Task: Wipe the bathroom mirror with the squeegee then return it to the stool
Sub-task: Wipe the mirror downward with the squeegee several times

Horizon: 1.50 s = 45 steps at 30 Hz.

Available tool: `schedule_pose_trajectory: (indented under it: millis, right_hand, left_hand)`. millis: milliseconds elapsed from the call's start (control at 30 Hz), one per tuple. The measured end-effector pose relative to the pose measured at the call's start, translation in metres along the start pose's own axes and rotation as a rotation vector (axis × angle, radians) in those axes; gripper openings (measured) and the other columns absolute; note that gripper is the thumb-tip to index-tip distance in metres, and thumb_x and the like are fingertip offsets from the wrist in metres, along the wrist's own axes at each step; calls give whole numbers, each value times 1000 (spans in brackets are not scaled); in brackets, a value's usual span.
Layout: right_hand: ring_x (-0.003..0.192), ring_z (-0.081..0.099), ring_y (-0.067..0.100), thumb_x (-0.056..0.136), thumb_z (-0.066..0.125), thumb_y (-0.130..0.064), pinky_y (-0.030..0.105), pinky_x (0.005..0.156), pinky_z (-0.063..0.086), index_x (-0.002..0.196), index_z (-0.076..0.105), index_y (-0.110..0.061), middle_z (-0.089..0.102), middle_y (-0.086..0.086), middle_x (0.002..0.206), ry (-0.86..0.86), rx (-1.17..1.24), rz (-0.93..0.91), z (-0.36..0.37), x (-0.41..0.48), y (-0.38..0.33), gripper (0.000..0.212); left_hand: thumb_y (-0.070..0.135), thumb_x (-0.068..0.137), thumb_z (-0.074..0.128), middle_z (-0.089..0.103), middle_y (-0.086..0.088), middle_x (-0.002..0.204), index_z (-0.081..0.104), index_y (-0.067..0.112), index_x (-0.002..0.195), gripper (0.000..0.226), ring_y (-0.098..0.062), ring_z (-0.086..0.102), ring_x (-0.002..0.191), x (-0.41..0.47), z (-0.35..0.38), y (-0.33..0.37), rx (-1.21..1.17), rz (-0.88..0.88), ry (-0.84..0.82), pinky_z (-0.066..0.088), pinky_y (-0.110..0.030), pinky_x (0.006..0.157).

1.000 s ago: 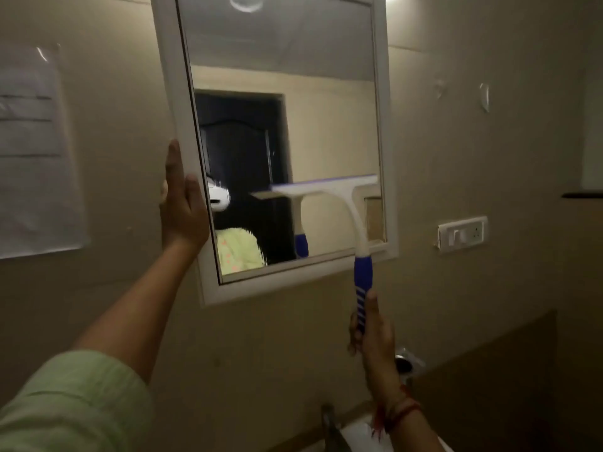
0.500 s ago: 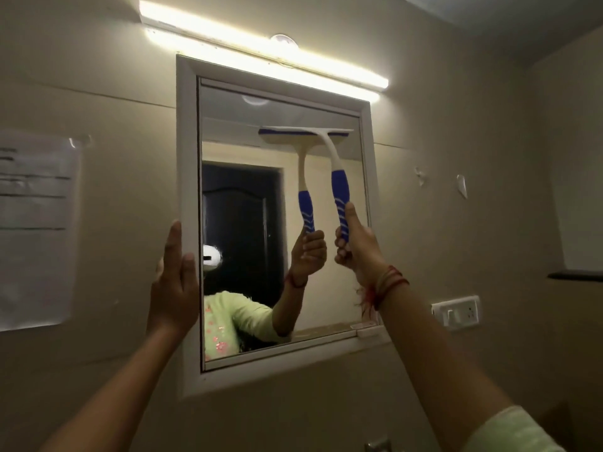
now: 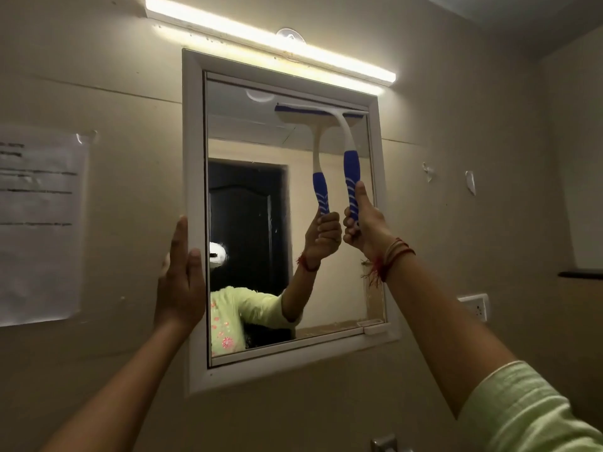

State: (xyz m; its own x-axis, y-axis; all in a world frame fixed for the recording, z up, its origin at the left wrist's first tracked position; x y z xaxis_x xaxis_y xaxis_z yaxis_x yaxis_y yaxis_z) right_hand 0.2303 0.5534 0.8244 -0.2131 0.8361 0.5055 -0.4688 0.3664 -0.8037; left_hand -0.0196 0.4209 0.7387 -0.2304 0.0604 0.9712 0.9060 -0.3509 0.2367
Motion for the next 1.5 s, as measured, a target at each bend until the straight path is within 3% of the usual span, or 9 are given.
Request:
schedule_pose_trajectory:
  millis: [100, 233, 333, 567, 767, 867, 1033, 1267, 1500]
  right_hand:
    - [28, 44, 3, 88, 35, -60, 18, 43, 38, 69, 49, -16, 46, -1, 56, 24, -11, -6, -5, -5, 12, 50]
    - [28, 45, 3, 88, 37, -59, 15, 35, 39, 71, 50, -15, 50, -8, 38, 34, 16, 7, -17, -13, 33, 49]
    - [28, 46, 3, 89, 36, -58, 14, 34, 39, 70, 50, -14, 50, -8, 34, 27, 12, 6, -20, -15, 37, 50]
    - [27, 45, 3, 88, 37, -59, 14, 36, 39, 67, 49, -15, 49, -8, 32, 47, -10, -20, -9, -4, 10, 50]
    - [30, 42, 4, 90, 32, -60, 15, 34, 34, 64, 43, -15, 45, -5, 33, -96, 87, 72, -18, -27, 46, 53]
    - [28, 46, 3, 91, 36, -53, 12, 33, 39, 69, 47, -13, 50, -6, 32, -20, 120, 47, -24, -33, 54, 48]
    - [30, 38, 5, 86, 41, -60, 15, 35, 37, 67, 49, -15, 44, -4, 45, 13, 30, 28, -19, -23, 25, 50]
    - [28, 45, 3, 87, 39, -60, 13, 33, 38, 69, 50, -15, 50, -7, 35, 64, -10, 47, -38, -33, 58, 50]
    - [41, 36, 10, 83, 35, -67, 18, 37, 34, 67, 48, -16, 42, 0, 55, 150, -189, 4, -52, -43, 87, 56]
  left_hand:
    - [30, 97, 26, 25, -3, 150, 13, 34, 145, 49, -35, 36, 129, 0, 0, 0, 2, 6, 8, 34, -49, 99]
    - [32, 97, 24, 20, 6, 149, 10, 35, 145, 50, -36, 40, 126, 1, 0, 0, 9, 16, -5, 37, -50, 96]
    - [34, 96, 23, 24, -3, 151, 10, 33, 145, 51, -38, 43, 123, 1, 0, 0, 11, 13, -8, 39, -52, 96]
    - [31, 96, 24, 23, -4, 151, 12, 28, 146, 51, -12, 25, 125, 0, 2, 1, 6, 37, 8, 26, -35, 99]
    - [31, 96, 24, 22, 0, 151, 12, 29, 145, 51, -24, 31, 130, -1, 1, 1, 12, 27, 8, 28, -39, 99]
    - [32, 96, 24, 25, -4, 151, 12, 29, 145, 51, -34, 38, 128, 0, 1, 2, 30, 11, 2, 34, -46, 99]
    - [29, 97, 24, 25, -8, 151, 14, 27, 146, 50, -34, 39, 126, -1, 1, 4, 49, -5, 9, 29, -35, 93]
    - [27, 98, 25, 40, -23, 139, 12, 29, 146, 50, -31, 53, 77, -1, -2, 6, 46, -3, -24, 38, -37, 71]
    - [26, 98, 26, 32, -16, 147, 13, 30, 145, 49, -39, 50, 110, -1, -1, 5, 68, 0, -11, 36, -39, 85]
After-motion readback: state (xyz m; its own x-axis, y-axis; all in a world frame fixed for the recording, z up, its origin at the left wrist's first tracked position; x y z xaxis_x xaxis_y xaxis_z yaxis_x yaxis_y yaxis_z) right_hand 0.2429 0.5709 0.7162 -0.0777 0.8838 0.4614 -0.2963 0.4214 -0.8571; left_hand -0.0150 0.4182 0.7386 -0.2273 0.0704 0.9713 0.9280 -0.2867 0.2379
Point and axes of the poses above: each hand's wrist, its own x-axis towards the middle knuckle, its own z-axis out of the palm, y = z × x, the point moved 2 cm from there along x, towards the middle knuckle
